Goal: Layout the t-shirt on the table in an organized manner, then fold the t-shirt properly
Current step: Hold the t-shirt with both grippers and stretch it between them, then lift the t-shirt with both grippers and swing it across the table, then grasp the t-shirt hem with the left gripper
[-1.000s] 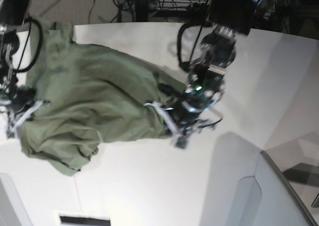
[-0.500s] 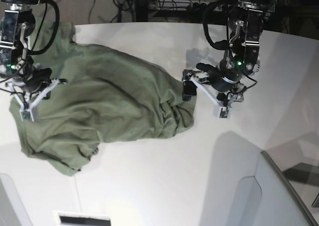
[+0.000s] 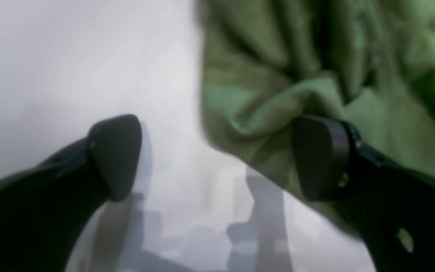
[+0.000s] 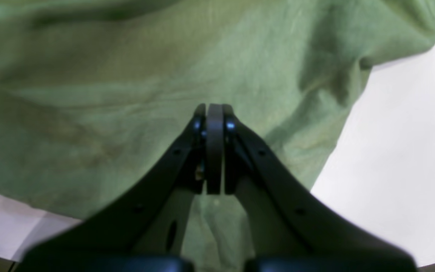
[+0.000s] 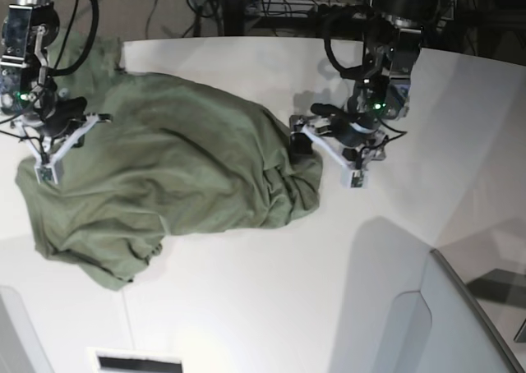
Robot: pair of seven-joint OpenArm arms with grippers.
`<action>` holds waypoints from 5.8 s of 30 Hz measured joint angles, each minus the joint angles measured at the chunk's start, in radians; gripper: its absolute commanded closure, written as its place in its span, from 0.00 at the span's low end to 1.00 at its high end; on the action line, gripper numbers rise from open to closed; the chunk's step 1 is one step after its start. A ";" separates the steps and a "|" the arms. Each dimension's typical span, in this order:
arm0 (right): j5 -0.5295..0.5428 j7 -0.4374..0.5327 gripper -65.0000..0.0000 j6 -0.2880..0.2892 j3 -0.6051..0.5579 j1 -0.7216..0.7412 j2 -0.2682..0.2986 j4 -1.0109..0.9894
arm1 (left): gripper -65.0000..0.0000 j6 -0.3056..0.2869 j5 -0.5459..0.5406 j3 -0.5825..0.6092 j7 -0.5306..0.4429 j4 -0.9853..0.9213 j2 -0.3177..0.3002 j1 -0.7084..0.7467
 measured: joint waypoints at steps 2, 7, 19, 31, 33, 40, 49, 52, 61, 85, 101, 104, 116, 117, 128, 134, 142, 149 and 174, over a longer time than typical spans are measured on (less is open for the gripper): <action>0.000 0.000 1.00 0.000 0.000 0.001 0.000 0.000 | 0.21 -0.003 0.000 0.011 -0.007 -0.006 0.013 -0.003; 0.000 0.000 1.00 0.000 0.002 -0.013 0.000 0.000 | 0.70 -0.006 -0.008 0.017 -0.039 -0.018 0.011 0.008; 0.003 -0.068 0.91 0.008 0.290 -0.003 -0.120 0.001 | 1.00 -0.003 -0.006 0.008 -0.005 0.042 0.004 0.026; -0.002 -0.170 0.57 0.138 0.484 0.109 -0.080 -0.199 | 1.00 -0.002 0.004 0.007 -0.004 0.234 0.002 0.114; -0.010 -0.165 0.57 0.142 0.487 0.124 -0.063 -0.263 | 1.00 -0.002 0.004 0.007 -0.004 0.234 0.003 0.122; 0.000 -0.162 0.62 0.144 0.482 0.121 -0.059 -0.294 | 1.00 -0.002 0.005 0.004 -0.002 0.234 -0.014 0.124; 0.097 -0.175 0.58 0.204 0.482 0.118 -0.055 -0.293 | 1.00 -0.002 0.004 0.007 -0.002 0.233 -0.012 0.124; 0.097 -0.175 0.56 0.204 0.482 0.119 -0.055 -0.294 | 1.00 -0.003 0.004 0.007 -0.002 0.233 -0.011 0.122; 0.104 -0.168 0.55 0.208 0.488 0.158 -0.008 -0.293 | 1.00 -0.002 0.005 0.007 -0.002 0.233 -0.012 0.113; 0.108 -0.188 1.00 0.384 0.489 0.220 -0.017 -0.452 | 1.00 -0.002 0.005 0.005 -0.002 0.233 -0.011 0.113; 0.136 -0.639 1.00 0.390 0.597 0.120 -0.019 0.237 | 1.00 -0.026 -0.018 -0.245 0.285 0.656 -0.026 0.229; 0.131 -0.652 1.00 0.391 0.586 0.129 -0.035 0.241 | 1.00 -0.025 -0.014 -0.245 0.307 0.650 -0.043 0.237; 0.107 -0.319 1.00 0.210 0.185 0.692 0.163 -0.481 | 1.00 -0.016 0.003 -0.068 0.314 0.194 -0.078 -0.402; 0.106 -0.299 1.00 0.205 0.156 0.767 0.188 -0.526 | 1.00 -0.020 -0.006 -0.042 0.317 0.129 -0.076 -0.496; 0.136 -0.285 1.00 0.218 0.116 1.093 0.352 -0.543 | 1.00 -0.033 -0.039 -0.014 0.359 0.085 -0.083 -0.891; 0.151 -0.277 1.00 0.221 0.117 0.857 0.360 -0.372 | 1.00 -0.035 -0.034 -0.013 0.373 0.223 -0.135 -0.638; 0.190 -0.439 1.00 0.211 0.332 0.532 0.265 0.042 | 1.00 -0.048 -0.054 -0.140 0.383 0.489 -0.169 -0.394; 0.097 -0.629 1.00 0.202 0.547 0.355 0.274 0.369 | 1.00 -0.014 -0.020 -0.189 0.490 0.720 -0.246 -0.262; 0.099 -0.609 1.00 0.195 0.421 0.386 0.201 0.320 | 1.00 -0.011 -0.169 0.457 0.114 0.202 0.140 -0.292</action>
